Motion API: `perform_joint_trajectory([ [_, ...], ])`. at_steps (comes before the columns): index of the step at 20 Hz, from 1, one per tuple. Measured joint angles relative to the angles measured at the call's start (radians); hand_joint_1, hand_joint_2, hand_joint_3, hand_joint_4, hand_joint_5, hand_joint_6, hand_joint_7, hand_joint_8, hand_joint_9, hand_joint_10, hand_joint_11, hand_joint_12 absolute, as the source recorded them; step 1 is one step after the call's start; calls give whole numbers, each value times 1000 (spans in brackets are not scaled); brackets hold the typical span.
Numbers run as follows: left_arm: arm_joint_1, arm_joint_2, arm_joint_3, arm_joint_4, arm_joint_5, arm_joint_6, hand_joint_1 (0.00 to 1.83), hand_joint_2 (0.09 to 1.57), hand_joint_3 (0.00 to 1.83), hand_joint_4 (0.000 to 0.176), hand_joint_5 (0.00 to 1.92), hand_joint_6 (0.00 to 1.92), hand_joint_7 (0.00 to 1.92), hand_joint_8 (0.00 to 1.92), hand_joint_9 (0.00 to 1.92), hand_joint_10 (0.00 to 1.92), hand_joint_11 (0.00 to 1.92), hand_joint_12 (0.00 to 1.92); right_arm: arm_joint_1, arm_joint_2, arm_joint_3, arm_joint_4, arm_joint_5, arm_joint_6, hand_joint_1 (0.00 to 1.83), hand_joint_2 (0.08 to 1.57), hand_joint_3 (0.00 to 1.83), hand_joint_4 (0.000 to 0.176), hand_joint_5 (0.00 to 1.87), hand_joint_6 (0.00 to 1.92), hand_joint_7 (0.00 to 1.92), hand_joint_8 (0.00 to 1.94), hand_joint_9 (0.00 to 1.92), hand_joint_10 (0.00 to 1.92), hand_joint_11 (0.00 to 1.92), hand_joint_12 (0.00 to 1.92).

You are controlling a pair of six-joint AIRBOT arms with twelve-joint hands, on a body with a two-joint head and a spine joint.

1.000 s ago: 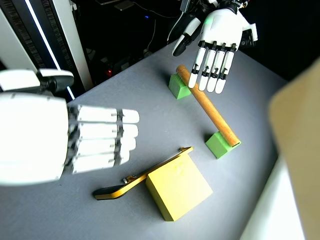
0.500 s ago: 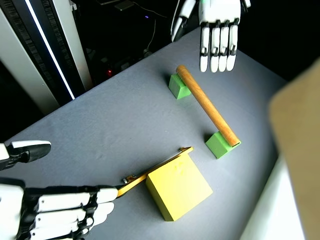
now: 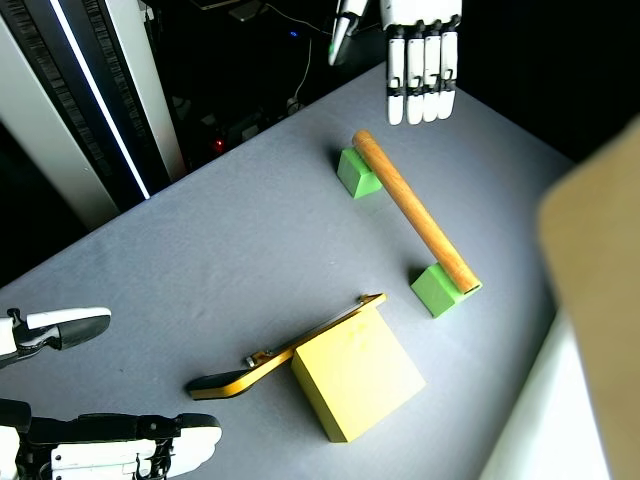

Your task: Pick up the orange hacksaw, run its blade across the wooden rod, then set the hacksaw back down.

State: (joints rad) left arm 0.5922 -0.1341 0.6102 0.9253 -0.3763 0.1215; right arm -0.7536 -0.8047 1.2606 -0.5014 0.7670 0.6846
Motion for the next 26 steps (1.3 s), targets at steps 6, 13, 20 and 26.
perform_joint_trajectory([
  [6, 78, -16, -13, -3, 8, 0, 0, 1177, 0, 7, 102, 3, 100, 3, 87, 5, 0, 329, -137, -58, 135, 16, 146, 60, 1081, 1029, 1, 0, 126, 2, 138, 2, 192, 5, 0, 940],
  [13, 128, -79, -13, -4, 29, 0, 0, 1174, 0, 2, 95, 0, 95, 0, 78, 0, 0, 310, -174, -196, 286, 32, 283, 79, 1070, 1030, 0, 0, 147, 3, 162, 3, 205, 2, 0, 941],
  [20, 147, -165, 6, -10, 81, 0, 0, 1180, 1, 0, 101, 2, 102, 1, 90, 2, 0, 325, -193, -256, 328, 13, 270, 81, 1043, 1045, 3, 0, 173, 3, 165, 2, 211, 2, 0, 939],
  [26, 154, -200, 43, -15, 117, 0, 0, 1186, 2, 0, 109, 4, 106, 2, 90, 1, 0, 315, -165, -283, 335, -14, 189, 117, 1061, 1056, 2, 0, 185, 3, 173, 2, 219, 3, 1, 960],
])
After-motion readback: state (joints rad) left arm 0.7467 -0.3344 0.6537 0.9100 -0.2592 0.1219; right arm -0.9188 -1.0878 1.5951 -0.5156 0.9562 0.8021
